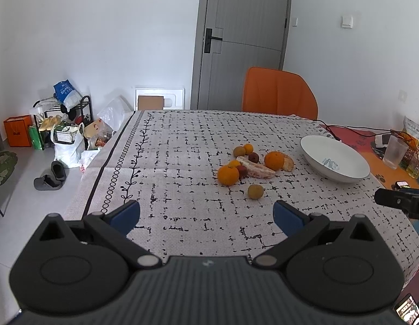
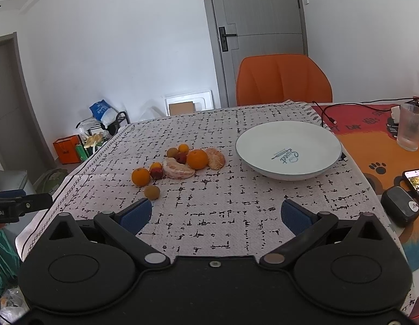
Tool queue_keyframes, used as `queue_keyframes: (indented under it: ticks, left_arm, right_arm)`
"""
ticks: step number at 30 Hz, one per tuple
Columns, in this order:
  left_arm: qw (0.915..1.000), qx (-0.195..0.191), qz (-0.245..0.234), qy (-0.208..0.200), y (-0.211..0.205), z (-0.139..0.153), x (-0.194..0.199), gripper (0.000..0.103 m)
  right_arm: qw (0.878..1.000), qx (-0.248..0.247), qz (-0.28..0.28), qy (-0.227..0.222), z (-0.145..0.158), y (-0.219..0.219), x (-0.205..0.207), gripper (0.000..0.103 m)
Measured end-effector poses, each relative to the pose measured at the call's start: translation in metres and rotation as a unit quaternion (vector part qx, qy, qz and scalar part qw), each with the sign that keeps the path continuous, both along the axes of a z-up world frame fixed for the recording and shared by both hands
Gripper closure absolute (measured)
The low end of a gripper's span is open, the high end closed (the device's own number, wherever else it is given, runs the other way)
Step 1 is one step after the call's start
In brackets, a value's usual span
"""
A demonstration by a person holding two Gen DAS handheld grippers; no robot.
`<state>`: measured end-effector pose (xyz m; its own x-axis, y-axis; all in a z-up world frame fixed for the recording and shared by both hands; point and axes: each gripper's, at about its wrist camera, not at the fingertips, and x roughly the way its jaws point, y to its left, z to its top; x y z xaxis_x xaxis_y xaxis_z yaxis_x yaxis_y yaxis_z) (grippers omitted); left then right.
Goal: Organize fruits
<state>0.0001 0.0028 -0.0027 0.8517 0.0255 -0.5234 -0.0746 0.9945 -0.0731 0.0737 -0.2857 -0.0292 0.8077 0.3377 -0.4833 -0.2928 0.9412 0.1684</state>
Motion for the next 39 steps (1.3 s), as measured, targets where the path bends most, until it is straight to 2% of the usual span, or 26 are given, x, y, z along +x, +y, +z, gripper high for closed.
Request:
queue_keyframes:
  ticks: [15,24,28,31,39]
  left_arm:
    - [1.0,0.002,-0.006,-0.001,-0.006,-0.004,0.004,0.0]
    - [0.9999,-0.011,-0.01,0.0,-0.013,-0.013,0.02,0.0]
    - [0.9996,-0.013,-0.024,-0.007,-0.019,-0.015,0.028,0.0]
    - [0.9989,-0.016,-0.043,-0.01,-0.023,-0.018,0.036,0.0]
    - [0.9983,-0.024,-0.052,-0.003,-0.031,-0.032,0.058,0.002]
  right_arm:
    - [1.0,0.009,0.014,0.004,-0.005,0.001,0.004,0.0]
    - [0.999,0.024,0.026,0.003,-0.018,0.0,0.015,0.0]
    - [0.998,0.027,0.054,-0.005,-0.021,0.003,0.019,0.0]
    - [0.997,0.039,0.066,0.002,-0.025,0.003,0.026,0.0]
    - [0.996,0.051,0.073,0.022,-0.038,0.003,0.047,0.0]
